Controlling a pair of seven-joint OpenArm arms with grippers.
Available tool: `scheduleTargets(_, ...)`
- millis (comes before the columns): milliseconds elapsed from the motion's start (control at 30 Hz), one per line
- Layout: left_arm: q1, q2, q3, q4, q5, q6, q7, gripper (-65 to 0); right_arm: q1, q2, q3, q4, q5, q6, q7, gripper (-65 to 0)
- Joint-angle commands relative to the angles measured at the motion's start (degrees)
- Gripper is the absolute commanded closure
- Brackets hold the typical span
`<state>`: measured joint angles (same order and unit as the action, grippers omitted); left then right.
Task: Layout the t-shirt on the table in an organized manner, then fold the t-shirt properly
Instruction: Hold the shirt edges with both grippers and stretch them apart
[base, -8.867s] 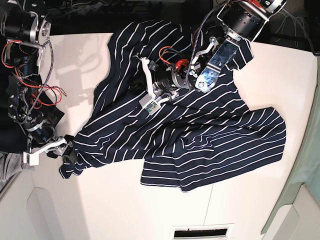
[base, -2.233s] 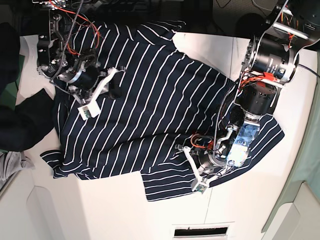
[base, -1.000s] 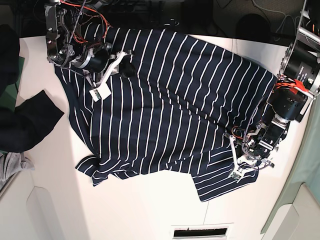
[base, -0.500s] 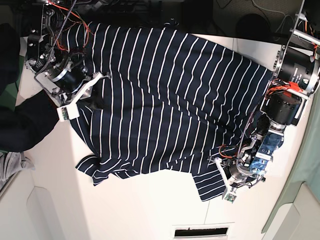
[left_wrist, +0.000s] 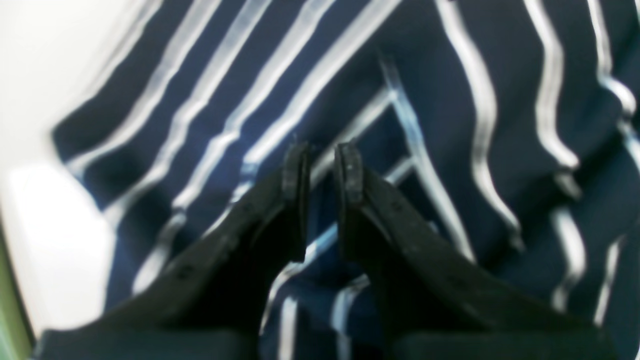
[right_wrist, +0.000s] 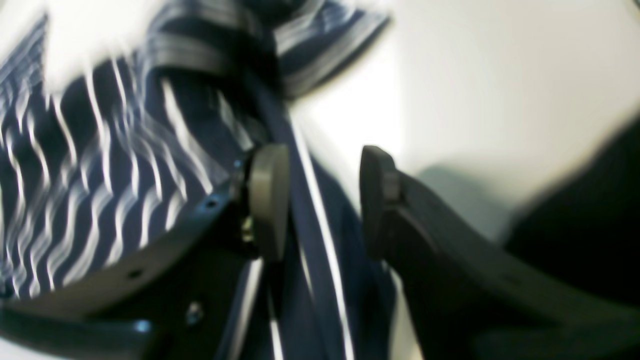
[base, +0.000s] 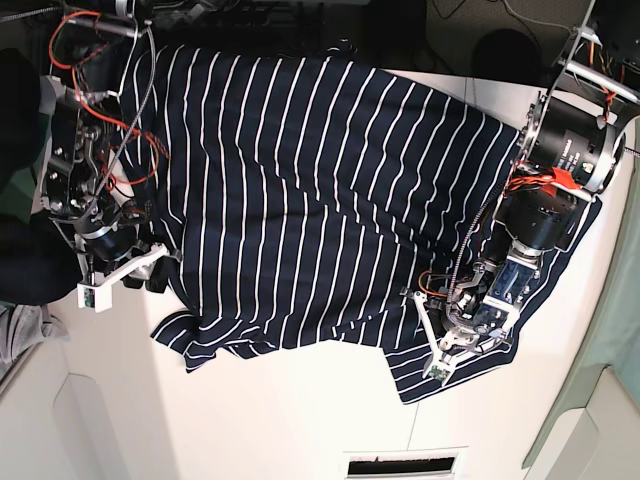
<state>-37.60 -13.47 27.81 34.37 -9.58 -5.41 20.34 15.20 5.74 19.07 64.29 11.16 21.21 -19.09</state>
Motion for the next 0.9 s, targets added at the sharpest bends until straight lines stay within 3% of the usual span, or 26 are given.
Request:
scheduleTargets(0,-2.4,-0.1,-0.2,0.8,0.2,0.3,-0.6,-12.2,2.8,1.0,0.1,-2.0,0.4,0.0,1.3,-23.8)
scheduleTargets(100,-3.5,0.0,-0.2,0.8,0.2,0.5,-0.4,-13.1,7.0,1.1,0.0,-9.3,0.3,0.2,1.4,-23.8)
scheduleTargets(200,-4.3,0.0,-0.2,0.8,0.2,0.1,-1.9,-21.8,9.1,1.1,0.0,-13.7,0.1,0.2,1.7,-23.8)
scheduleTargets(300,-4.4,0.0,-0.2,0.8,0.2,-2.7,-4.2,-25.2,9.5,0.9,-0.1,-16.1,-0.2,1.2,1.7,-23.7)
scheduleTargets(400,-3.9,0.2,-0.2,0.8,0.2,-3.2,-6.9,-25.0,9.0,0.9,-0.5,-16.7,-0.9,3.5,1.2,-14.6)
scheduleTargets(433,-3.8,0.3,-0.2,0.8,0.2,-2.9,-7.2,-24.0,8.9,0.9,-0.5,-16.7,-1.0,4.3,1.2,-8.8)
scheduleTargets(500,-3.5,0.3,-0.2,0.7,0.2,-1.1,-7.5,-15.4,8.7,0.9,-0.5,-16.7,-1.4,6.1,0.9,0.0)
scheduleTargets(600,-3.0,0.2,-0.2,0.0,0.5,1.9,-8.1,-2.4,8.9,1.0,-0.4,-16.1,-1.3,9.0,-0.5,0.0)
scheduleTargets(867,-3.0,-0.1,-0.2,-4.3,0.9,3.2,-12.0,-2.2,6.8,2.6,0.5,-2.8,2.5,8.3,-5.3,0.0)
